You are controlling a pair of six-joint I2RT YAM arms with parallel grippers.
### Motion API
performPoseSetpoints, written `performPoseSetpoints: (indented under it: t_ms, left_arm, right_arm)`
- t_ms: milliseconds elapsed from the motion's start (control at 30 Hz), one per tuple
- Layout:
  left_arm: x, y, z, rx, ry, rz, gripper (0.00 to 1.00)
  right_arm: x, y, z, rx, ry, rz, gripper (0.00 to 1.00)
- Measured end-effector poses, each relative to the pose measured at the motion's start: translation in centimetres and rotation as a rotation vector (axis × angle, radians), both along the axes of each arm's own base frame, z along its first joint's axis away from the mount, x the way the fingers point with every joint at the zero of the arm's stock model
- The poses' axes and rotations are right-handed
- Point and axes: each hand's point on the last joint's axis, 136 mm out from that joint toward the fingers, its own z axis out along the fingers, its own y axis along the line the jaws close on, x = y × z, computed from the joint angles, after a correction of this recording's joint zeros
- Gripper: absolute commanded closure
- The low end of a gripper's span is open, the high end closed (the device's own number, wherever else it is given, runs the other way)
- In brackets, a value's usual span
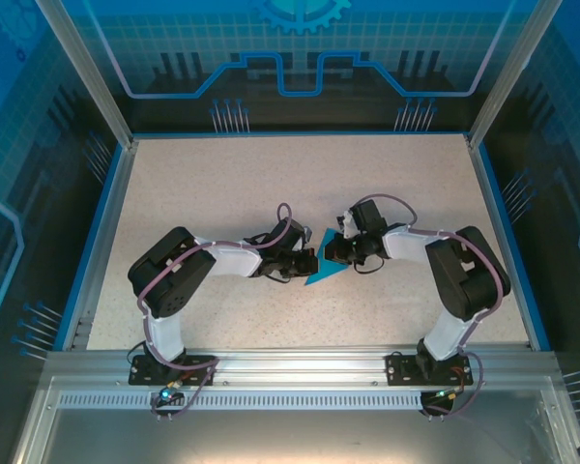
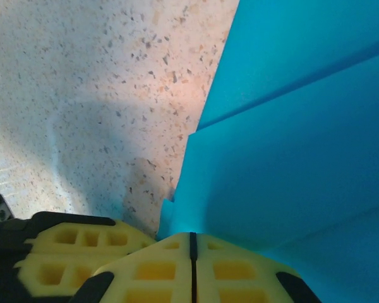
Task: Fold a paper plane with a square sheet of paper (pick it up from the middle)
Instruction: Fourth fold the wing at the center of the table.
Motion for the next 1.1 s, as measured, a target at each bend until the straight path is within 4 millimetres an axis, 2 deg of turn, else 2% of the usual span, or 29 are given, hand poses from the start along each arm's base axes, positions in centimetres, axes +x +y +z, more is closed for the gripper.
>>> performPoseSetpoints:
  t_ms: [100, 200, 367, 500, 667, 867, 1100]
  left_arm:
    - [0.0, 0.0, 0.0, 0.0, 0.001, 0.0, 0.99]
    - [-0.1, 0.0, 0.0, 0.001, 0.002, -0.001, 0.98]
    - [-0.5, 0.0, 0.3, -0.002, 0.016, -0.011, 0.9]
    - [-1.1, -0.5, 1.8, -0.041, 0.021, -0.039, 0.83]
    - [-1.7, -1.2, 3.0, -0.083, 0.023, -0.073, 0.81]
    - [-2.4, -1.1, 2.6, -0.074, 0.054, -0.085, 0.78]
    - [-3.3, -0.3, 0.9, -0.004, 0.11, -0.077, 0.78]
  right_arm:
    - [-0.1, 0.0, -1.0, -0.002, 0.024, -0.004, 0.94]
    - [0.0, 0.1, -1.0, 0.003, 0.026, -0.006, 0.94]
    - [0.0, 0.2, -1.1, 0.006, 0.029, -0.008, 0.94]
    - [0.0, 0.2, -1.1, 0.006, 0.032, -0.01, 0.94]
    - [0.0, 0.2, -1.1, 0.007, 0.035, -0.012, 0.94]
    - [0.1, 0.2, -1.2, 0.008, 0.037, -0.012, 0.94]
    - [0.1, 0.3, -1.2, 0.009, 0.038, -0.011, 0.94]
